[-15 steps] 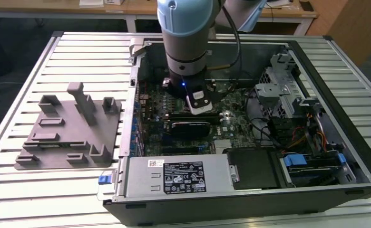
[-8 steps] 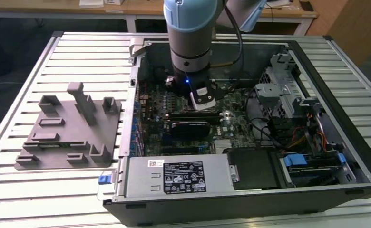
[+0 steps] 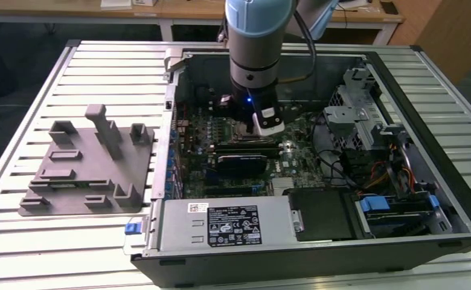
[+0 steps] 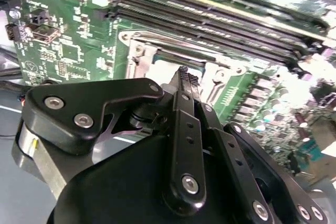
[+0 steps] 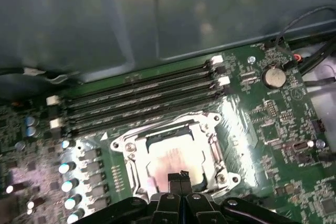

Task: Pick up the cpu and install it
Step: 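Install the second cpu locking lever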

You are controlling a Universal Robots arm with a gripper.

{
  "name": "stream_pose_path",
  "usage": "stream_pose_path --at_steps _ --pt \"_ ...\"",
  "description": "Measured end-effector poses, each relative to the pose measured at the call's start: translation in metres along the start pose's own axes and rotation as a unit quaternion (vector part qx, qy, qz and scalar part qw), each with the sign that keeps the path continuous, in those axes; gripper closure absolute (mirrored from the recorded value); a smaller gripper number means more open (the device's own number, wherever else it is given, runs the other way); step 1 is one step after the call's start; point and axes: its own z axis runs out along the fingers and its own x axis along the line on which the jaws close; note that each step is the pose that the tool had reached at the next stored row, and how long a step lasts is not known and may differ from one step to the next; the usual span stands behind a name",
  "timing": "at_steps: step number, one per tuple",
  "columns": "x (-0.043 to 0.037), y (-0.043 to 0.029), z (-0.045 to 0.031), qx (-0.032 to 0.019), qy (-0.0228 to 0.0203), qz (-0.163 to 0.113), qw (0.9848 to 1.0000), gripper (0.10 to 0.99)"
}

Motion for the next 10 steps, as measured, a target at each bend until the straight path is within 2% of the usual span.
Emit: stream_pose_path --at_steps 4,10 --pt "-0.0039 0.0068 0.0030 0.0054 0.0050 0.001 1.0000 0.980" --pt "-0.0028 0.0147 0.0053 0.0079 0.0094 0.002 0.9999 0.980"
